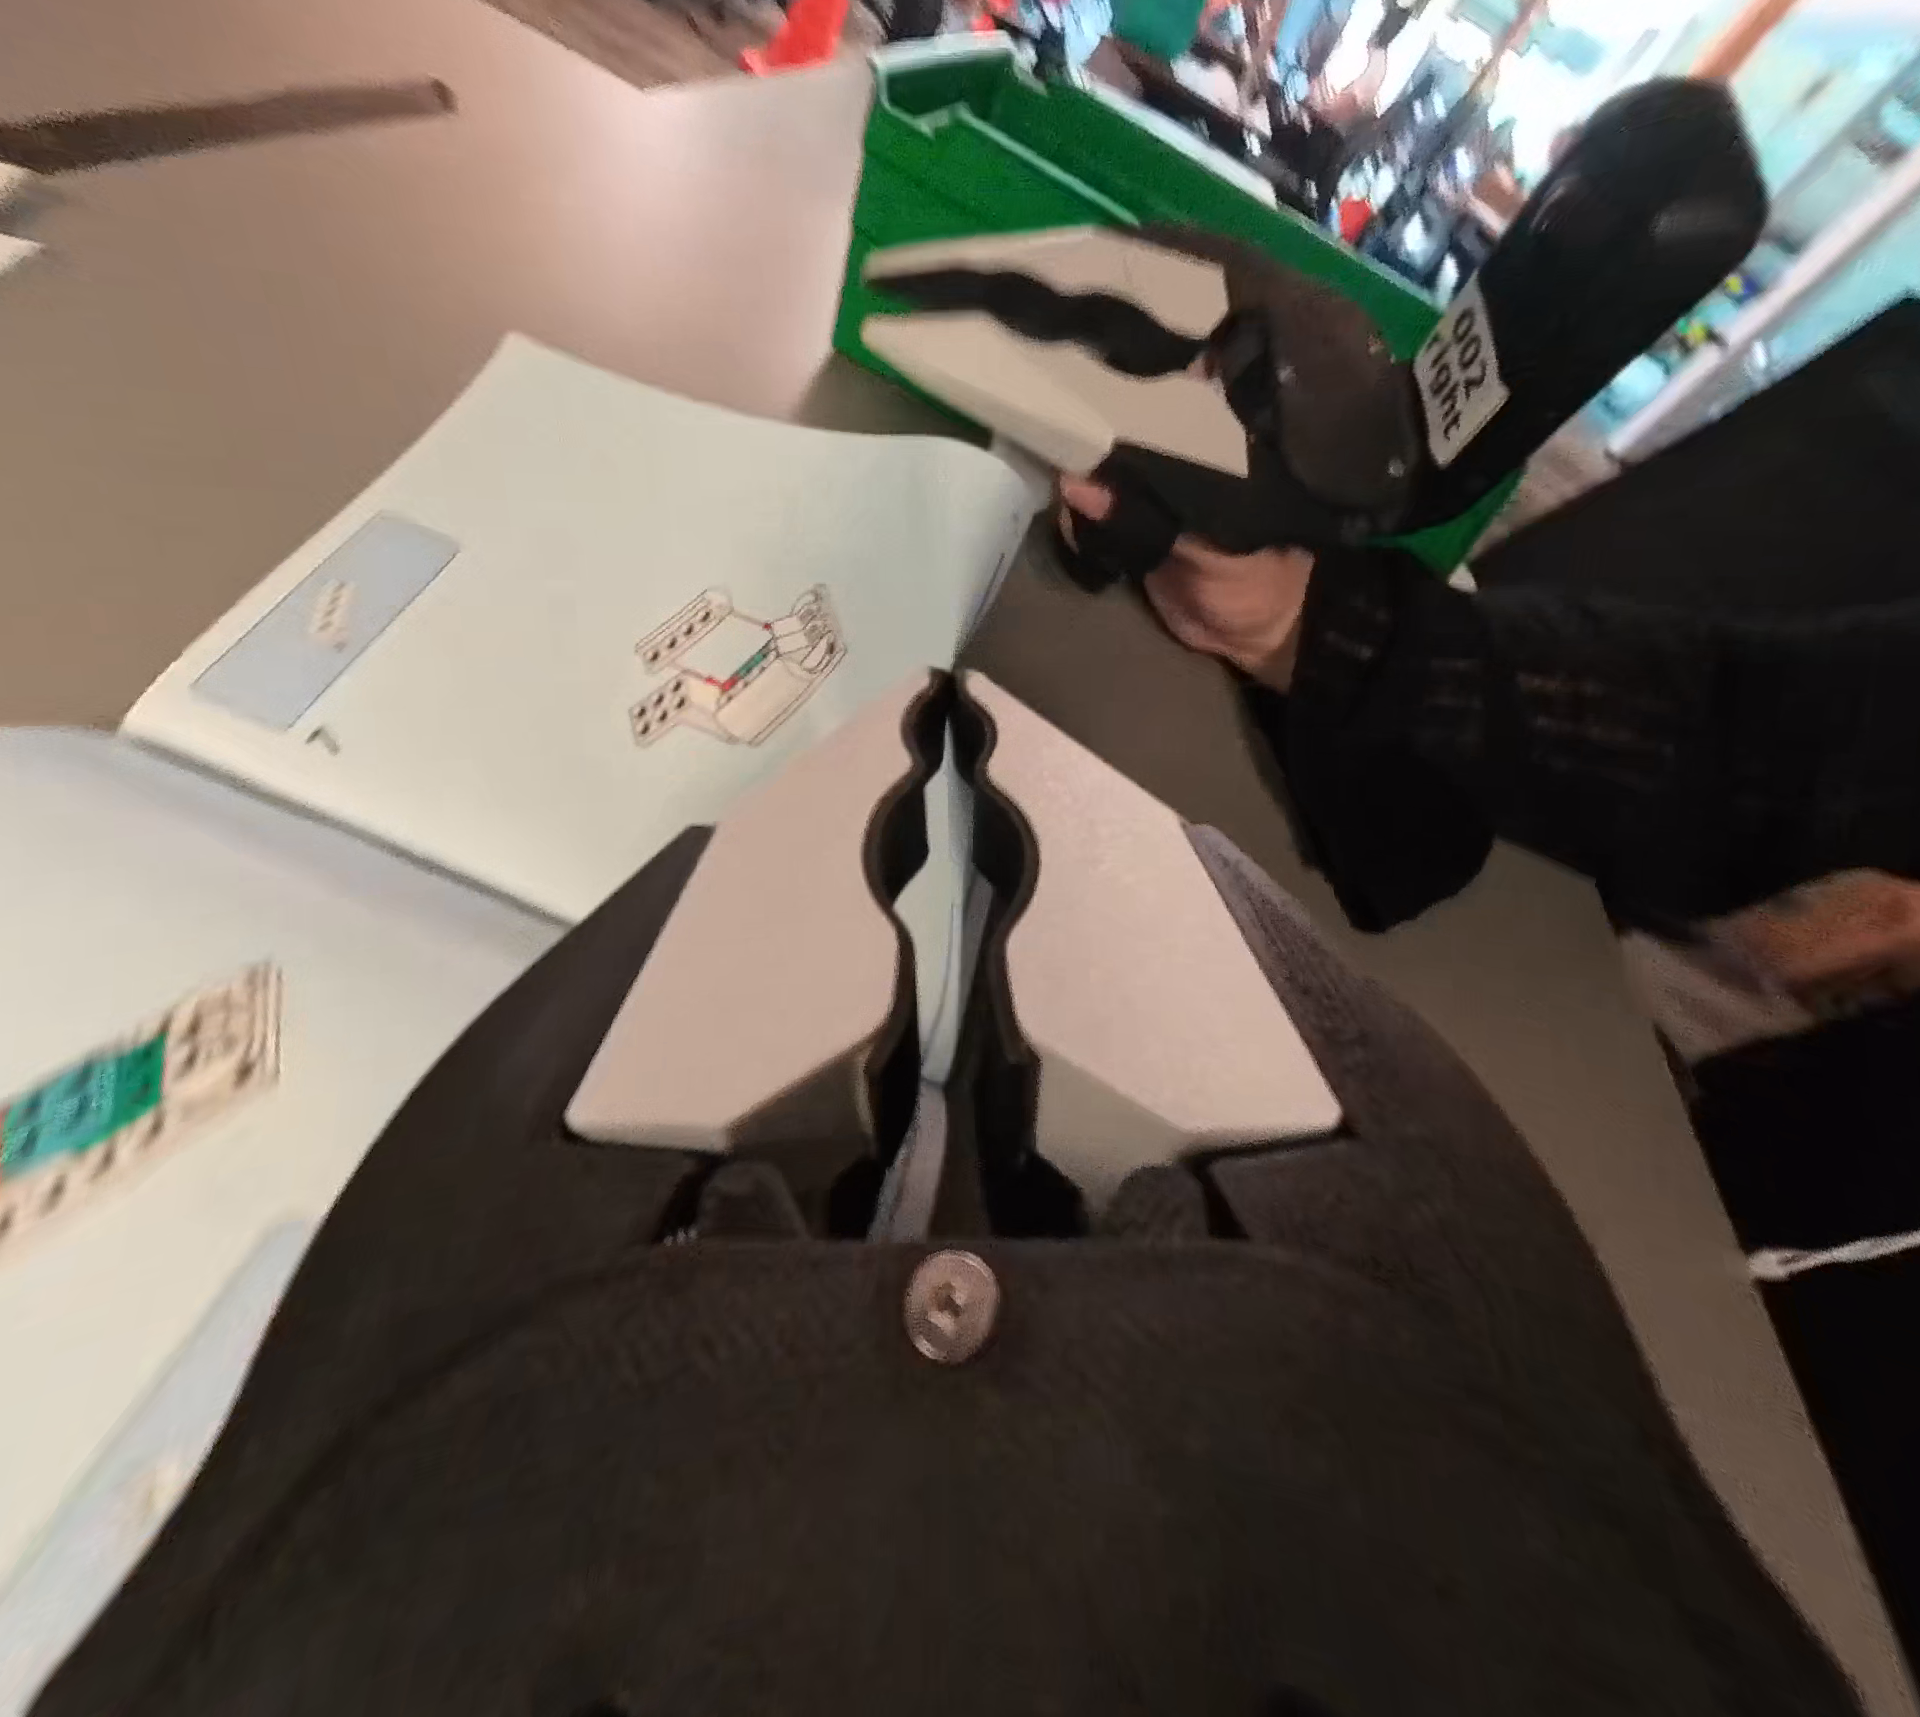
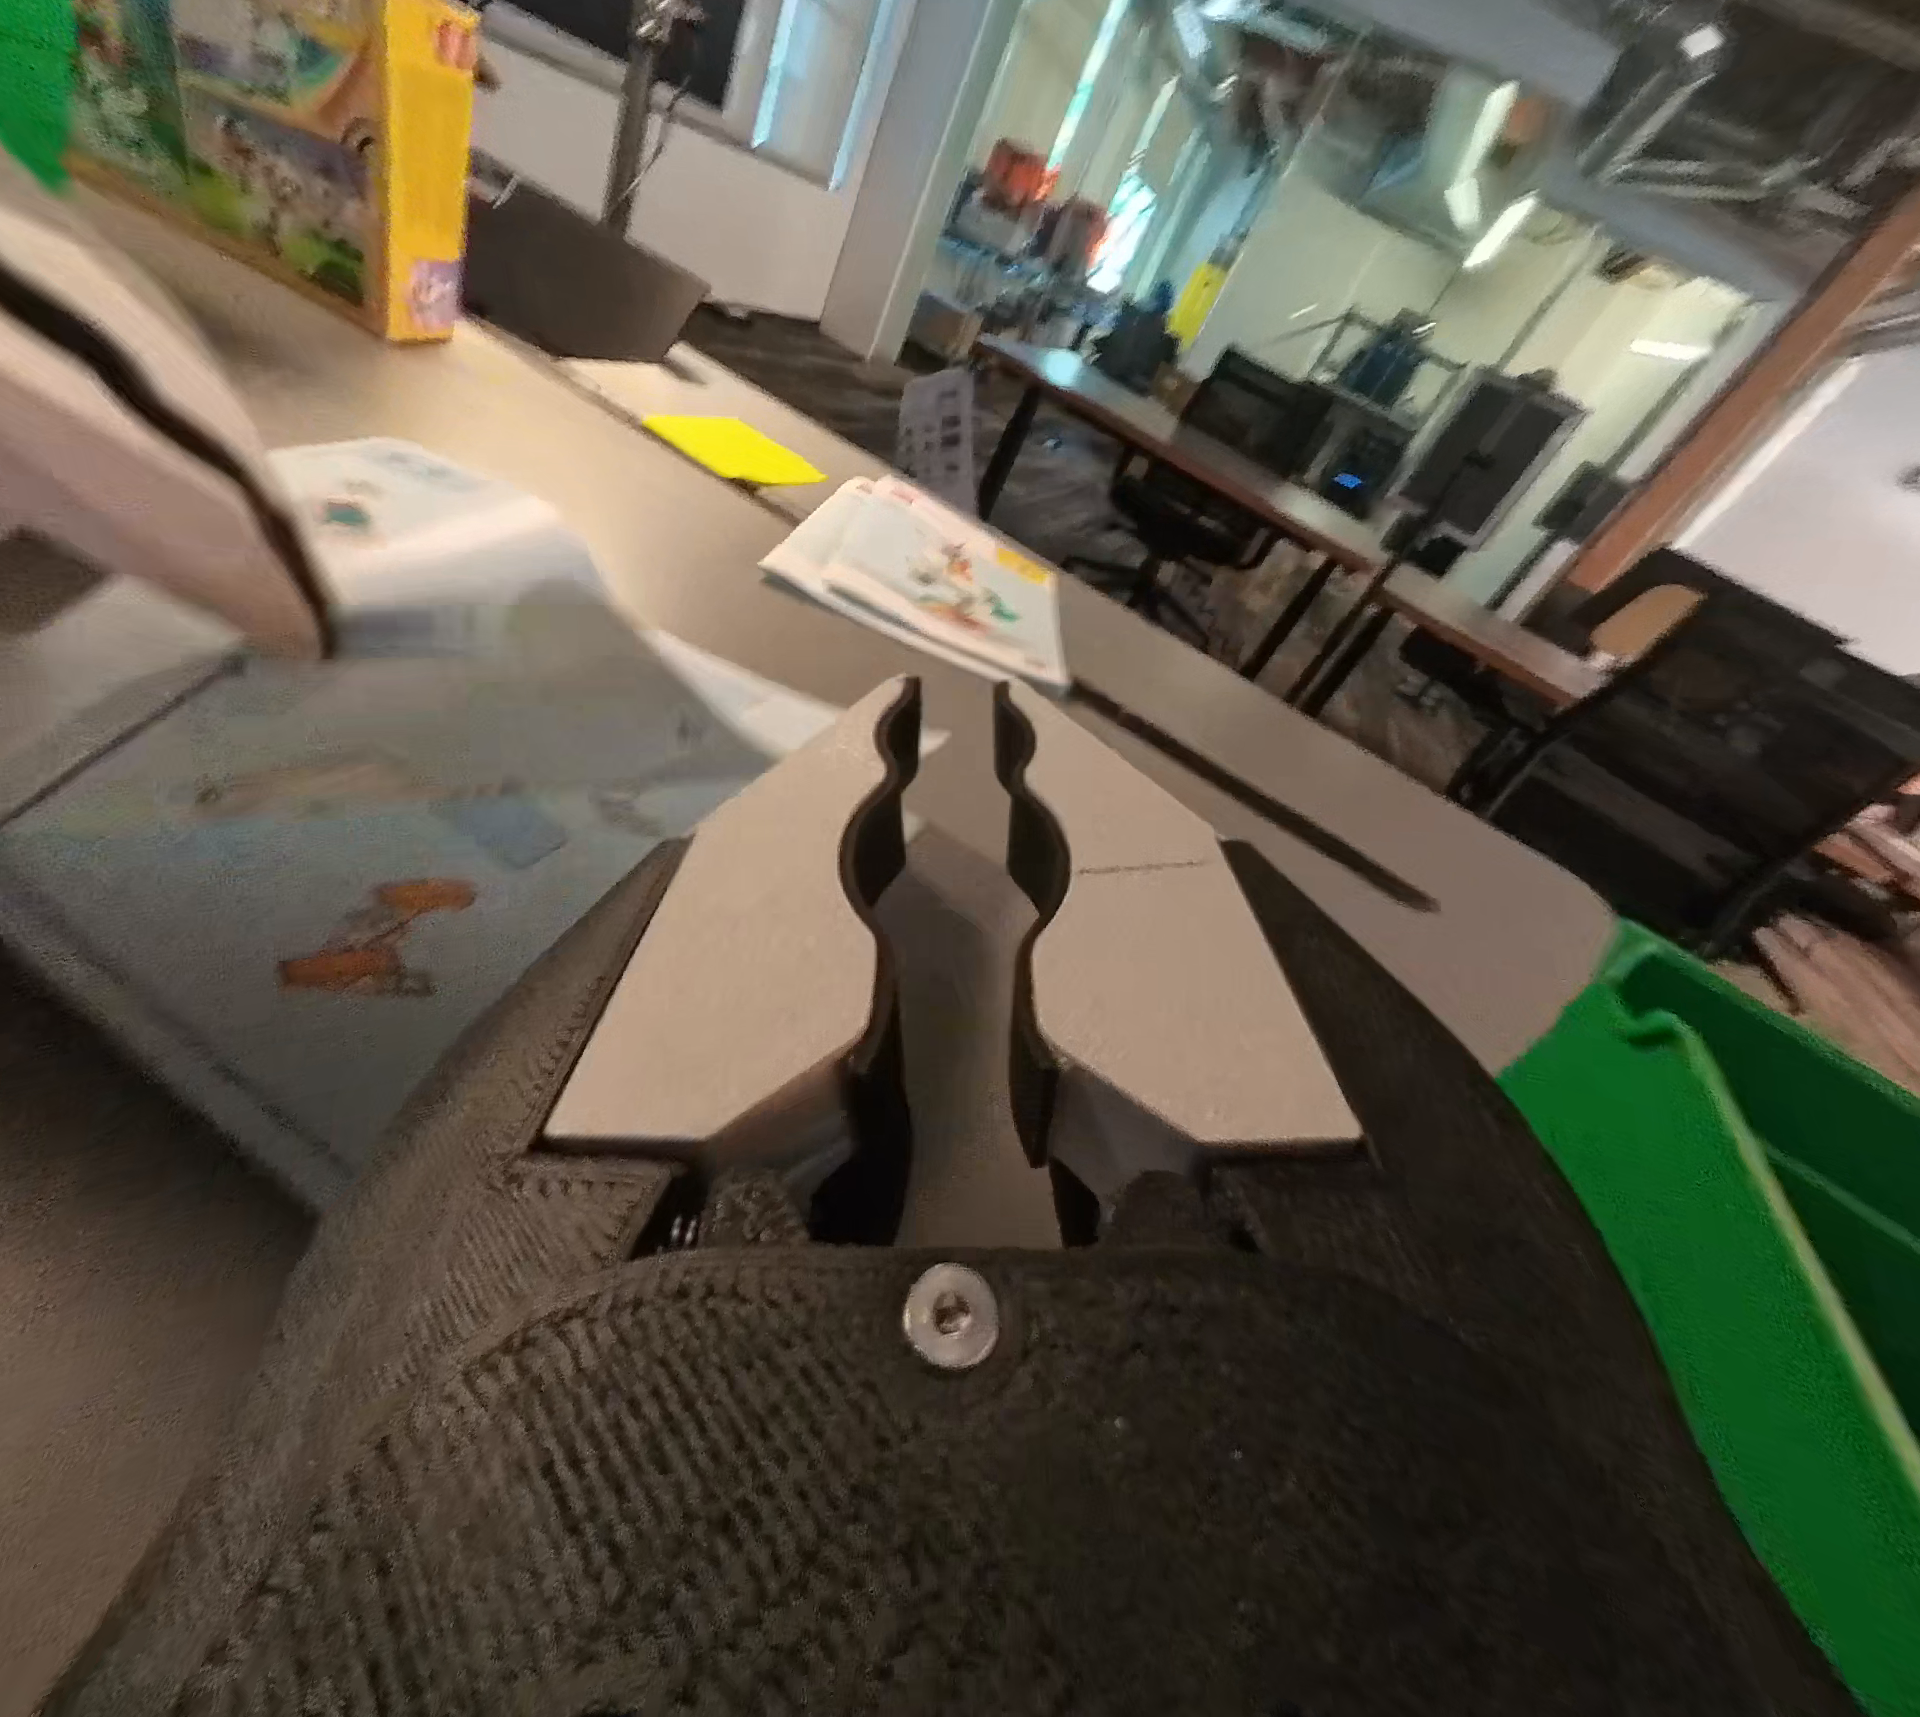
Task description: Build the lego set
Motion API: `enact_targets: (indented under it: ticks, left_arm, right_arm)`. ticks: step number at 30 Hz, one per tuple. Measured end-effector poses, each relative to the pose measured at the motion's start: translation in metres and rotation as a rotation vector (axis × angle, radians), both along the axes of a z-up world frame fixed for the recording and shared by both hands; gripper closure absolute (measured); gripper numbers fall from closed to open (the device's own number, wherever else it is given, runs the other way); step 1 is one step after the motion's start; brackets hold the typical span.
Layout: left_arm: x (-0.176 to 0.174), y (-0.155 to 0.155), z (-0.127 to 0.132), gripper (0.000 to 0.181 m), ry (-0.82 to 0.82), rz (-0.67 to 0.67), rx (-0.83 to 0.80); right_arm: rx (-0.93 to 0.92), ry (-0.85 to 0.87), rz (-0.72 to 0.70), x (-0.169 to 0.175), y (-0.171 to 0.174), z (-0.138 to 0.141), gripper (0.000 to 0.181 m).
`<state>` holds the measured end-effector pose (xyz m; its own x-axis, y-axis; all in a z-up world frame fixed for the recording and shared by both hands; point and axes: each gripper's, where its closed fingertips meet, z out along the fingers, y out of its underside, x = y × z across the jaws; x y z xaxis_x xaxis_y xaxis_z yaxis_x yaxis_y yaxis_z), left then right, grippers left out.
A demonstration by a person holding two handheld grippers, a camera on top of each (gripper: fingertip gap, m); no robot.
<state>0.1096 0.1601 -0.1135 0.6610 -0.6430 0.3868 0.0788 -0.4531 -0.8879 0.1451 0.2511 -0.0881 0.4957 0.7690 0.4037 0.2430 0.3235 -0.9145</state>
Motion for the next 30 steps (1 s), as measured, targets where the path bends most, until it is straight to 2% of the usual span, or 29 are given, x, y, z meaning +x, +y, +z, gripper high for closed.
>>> enact_targets:
  ticks: [2, 5, 7, 11, 13, 17, 19, 23, 26, 30]
  left_arm:
    - [-0.013, -0.007, 0.008, 0.181, -0.05, 0.063, 0.029]
    - [-0.025, -0.016, 0.015, 0.181, -0.112, 0.101, 0.044]
    - [-0.029, -0.021, 0.016, 0.177, -0.121, 0.104, 0.048]
    - [-0.032, -0.032, 0.016, 0.155, -0.103, 0.099, 0.067]
    - [-0.039, -0.041, 0.02, 0.152, -0.085, 0.122, 0.111]
    - [-0.079, -0.053, 0.036, 0.152, -0.026, 0.33, 0.248]
    - [-0.103, -0.06, 0.04, 0.153, 0.03, 0.456, 0.299]
    - [-0.153, -0.067, 0.038, 0.163, 0.228, 0.708, 0.331]
    - [-0.165, -0.07, 0.045, 0.166, 0.266, 0.763, 0.364]
    - [-0.167, -0.073, 0.051, 0.169, 0.288, 0.775, 0.407]
  right_arm:
    - [-0.069, -0.106, 0.1, -0.013, -0.015, -0.016, 0.176]
    - [-0.226, -0.306, 0.301, -0.034, -0.054, -0.049, 0.177]
    - [-0.206, -0.316, 0.356, -0.045, -0.072, -0.049, 0.178]
    - [-0.171, -0.263, 0.375, -0.063, -0.089, -0.04, 0.176]
    - [-0.151, -0.229, 0.362, -0.07, -0.091, -0.035, 0.176]
    - [-0.132, -0.206, 0.397, -0.089, -0.105, -0.03, 0.174]
    - [-0.124, -0.255, 0.426, -0.1, -0.115, -0.037, 0.174]
    - [-0.209, -0.466, 0.496, -0.119, -0.137, -0.07, 0.176]
    - [-0.251, -0.581, 0.489, -0.126, -0.141, -0.088, 0.181]
    - [-0.389, -0.582, 0.506, -0.131, -0.144, -0.091, 0.181]
